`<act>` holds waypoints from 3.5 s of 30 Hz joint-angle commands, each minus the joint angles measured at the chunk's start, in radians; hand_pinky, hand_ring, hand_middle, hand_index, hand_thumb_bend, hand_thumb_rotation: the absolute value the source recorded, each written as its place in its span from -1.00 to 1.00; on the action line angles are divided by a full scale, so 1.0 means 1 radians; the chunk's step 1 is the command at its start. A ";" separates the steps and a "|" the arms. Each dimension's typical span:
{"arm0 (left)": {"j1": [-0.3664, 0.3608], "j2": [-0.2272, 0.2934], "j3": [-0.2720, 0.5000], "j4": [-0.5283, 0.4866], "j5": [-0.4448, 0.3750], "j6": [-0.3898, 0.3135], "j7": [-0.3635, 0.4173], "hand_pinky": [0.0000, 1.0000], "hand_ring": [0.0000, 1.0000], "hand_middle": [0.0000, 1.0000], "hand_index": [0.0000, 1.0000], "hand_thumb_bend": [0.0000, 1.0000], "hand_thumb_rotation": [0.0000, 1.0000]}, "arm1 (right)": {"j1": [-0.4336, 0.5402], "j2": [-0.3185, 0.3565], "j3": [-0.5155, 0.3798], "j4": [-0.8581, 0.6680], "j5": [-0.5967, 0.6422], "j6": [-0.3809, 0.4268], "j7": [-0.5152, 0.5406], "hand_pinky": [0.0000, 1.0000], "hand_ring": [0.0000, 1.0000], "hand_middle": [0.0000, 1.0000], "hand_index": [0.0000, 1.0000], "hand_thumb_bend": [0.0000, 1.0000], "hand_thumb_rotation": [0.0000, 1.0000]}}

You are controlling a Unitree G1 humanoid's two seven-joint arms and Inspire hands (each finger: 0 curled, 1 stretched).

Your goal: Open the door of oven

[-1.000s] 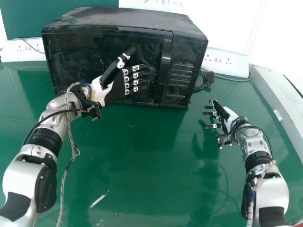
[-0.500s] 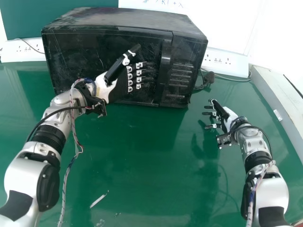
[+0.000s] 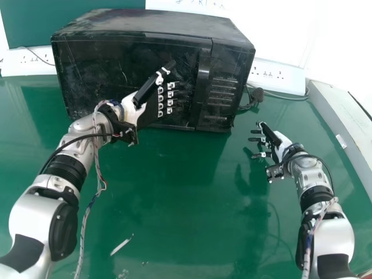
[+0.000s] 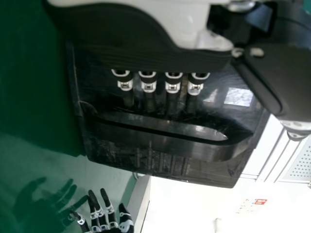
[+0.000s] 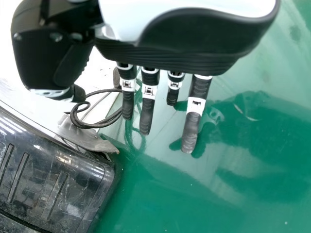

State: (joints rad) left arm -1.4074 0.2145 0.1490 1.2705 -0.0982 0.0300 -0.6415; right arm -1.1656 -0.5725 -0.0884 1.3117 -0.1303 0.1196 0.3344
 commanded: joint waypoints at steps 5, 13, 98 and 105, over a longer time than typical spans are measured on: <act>-0.033 -0.032 0.013 0.014 0.000 -0.004 0.037 0.97 1.00 1.00 1.00 1.00 1.00 | 0.050 0.039 0.002 0.037 -0.003 0.043 0.030 0.29 0.39 0.53 0.73 0.20 0.06; -0.047 -0.059 0.019 0.024 0.000 0.007 0.058 0.97 1.00 1.00 1.00 1.00 1.00 | 0.052 0.042 0.008 0.035 -0.010 0.036 0.018 0.28 0.40 0.50 0.69 0.21 0.09; -0.089 -0.198 0.000 0.055 0.115 -0.005 0.197 0.42 0.37 0.44 0.71 1.00 0.92 | 0.056 0.042 0.014 0.034 -0.005 0.035 0.034 0.32 0.45 0.53 0.69 0.23 0.07; -0.089 -0.200 0.004 0.054 0.111 -0.007 0.184 0.28 0.24 0.32 0.67 1.00 0.92 | 0.054 0.043 0.022 0.033 -0.011 0.032 0.030 0.28 0.40 0.50 0.70 0.22 0.07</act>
State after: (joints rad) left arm -1.4800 0.0542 0.1501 1.3197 0.0252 0.0278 -0.4263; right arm -1.1653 -0.5702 -0.0775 1.3106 -0.1313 0.1219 0.3306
